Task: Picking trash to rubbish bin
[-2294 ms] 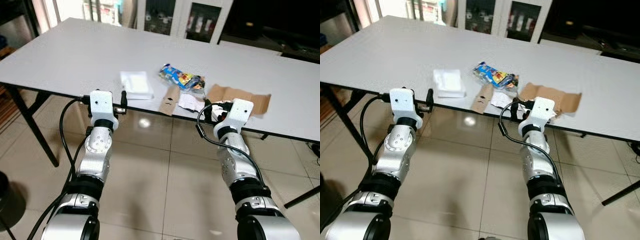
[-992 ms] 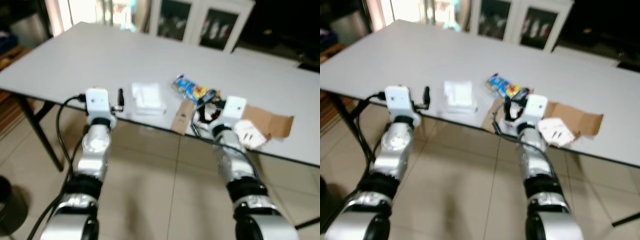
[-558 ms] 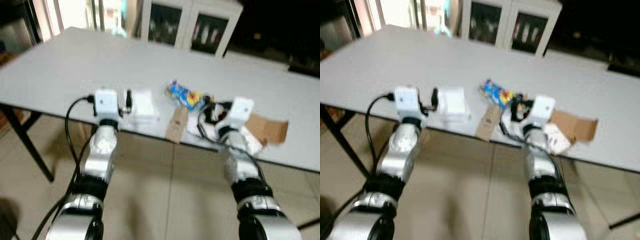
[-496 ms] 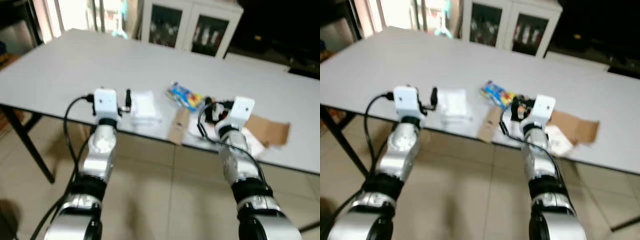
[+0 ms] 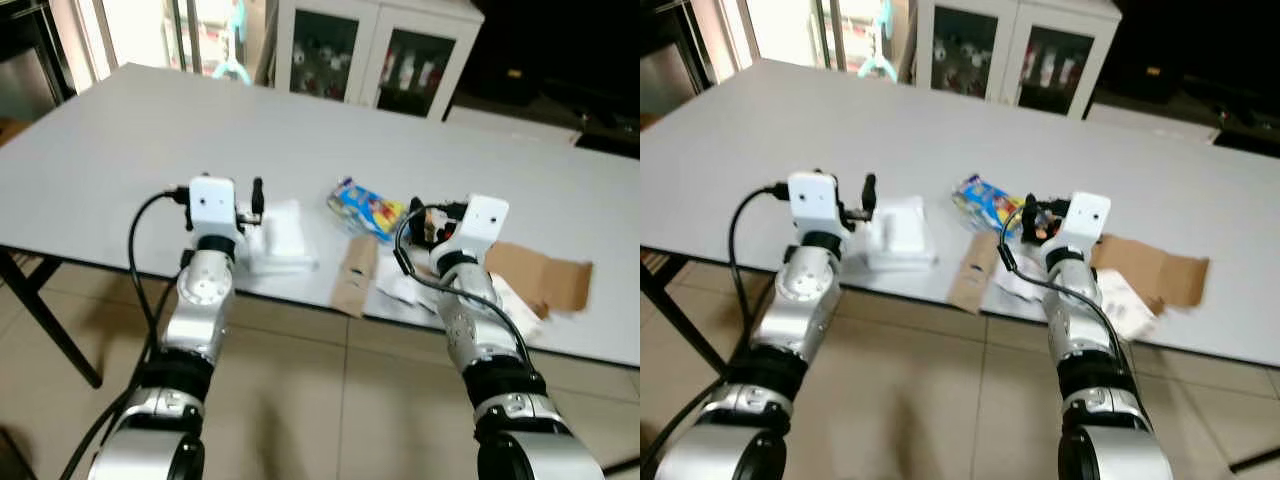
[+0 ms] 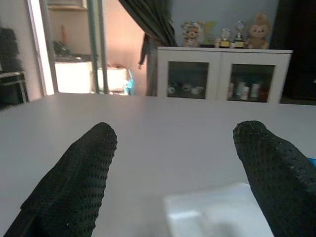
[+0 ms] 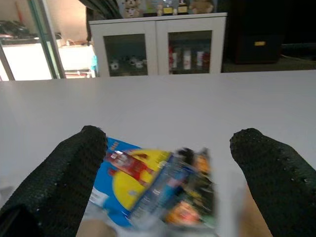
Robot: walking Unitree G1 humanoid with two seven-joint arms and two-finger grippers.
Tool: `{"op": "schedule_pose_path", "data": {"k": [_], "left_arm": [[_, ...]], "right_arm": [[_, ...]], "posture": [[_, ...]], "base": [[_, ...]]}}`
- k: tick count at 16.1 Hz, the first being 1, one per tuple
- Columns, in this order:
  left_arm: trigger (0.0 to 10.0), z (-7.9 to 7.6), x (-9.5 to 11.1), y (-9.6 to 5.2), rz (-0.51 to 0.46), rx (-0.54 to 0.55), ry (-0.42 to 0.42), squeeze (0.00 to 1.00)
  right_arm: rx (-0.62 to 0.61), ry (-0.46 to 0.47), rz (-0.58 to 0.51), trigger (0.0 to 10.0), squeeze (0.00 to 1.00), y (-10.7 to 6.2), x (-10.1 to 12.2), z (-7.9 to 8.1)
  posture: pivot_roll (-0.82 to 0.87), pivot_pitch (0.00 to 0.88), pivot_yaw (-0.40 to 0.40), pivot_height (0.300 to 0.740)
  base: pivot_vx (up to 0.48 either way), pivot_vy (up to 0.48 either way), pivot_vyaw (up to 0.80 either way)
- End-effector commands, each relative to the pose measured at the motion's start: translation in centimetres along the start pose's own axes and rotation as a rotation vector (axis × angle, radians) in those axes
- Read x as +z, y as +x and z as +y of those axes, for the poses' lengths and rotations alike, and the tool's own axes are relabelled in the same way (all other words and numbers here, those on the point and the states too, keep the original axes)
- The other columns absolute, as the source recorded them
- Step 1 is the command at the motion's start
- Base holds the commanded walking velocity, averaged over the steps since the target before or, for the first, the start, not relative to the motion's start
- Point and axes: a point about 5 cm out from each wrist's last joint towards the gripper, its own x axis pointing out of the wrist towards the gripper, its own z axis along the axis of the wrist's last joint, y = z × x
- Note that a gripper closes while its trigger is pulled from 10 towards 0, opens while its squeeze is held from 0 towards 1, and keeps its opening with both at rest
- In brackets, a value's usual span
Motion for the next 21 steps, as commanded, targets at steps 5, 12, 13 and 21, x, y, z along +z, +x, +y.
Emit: {"op": "schedule_pose_path", "data": {"k": [5, 12, 13, 21], "left_arm": [[10.0, 0.8, 0.5, 0.2, -0.001, -0.035, 0.044, 0.00], [10.0, 0.5, 1.0, 0.6, -0.002, -0.088, 0.071, 0.00], [10.0, 0.3, 1.1, 0.6, -0.003, -0.093, 0.070, 0.00], [10.0, -0.3, 1.0, 0.4, 0.011, -0.128, 0.057, 0.00]], "right_arm": [[0.013, 0.042, 0.015, 10.0, 0.00, -0.2, -0.8, 1.6], [0.031, 0.059, 0.025, 10.0, 0.00, -0.8, -1.6, 2.9], [0.031, 0.060, 0.025, 10.0, 0.00, -0.7, -1.6, 2.9], [0.047, 0.045, 0.017, 10.0, 0.00, -0.4, -1.1, 2.7]], "posture": [[0.01, 0.037, -0.074, 0.740], [0.02, 0.031, -0.012, 0.740], [0.02, 0.029, -0.011, 0.740], [0.01, 0.028, -0.033, 0.740]], "base": [[0.383, 0.000, 0.00], [0.381, 0.000, 0.00], [0.382, 0.000, 0.00], [0.232, 0.000, 0.00]]}}
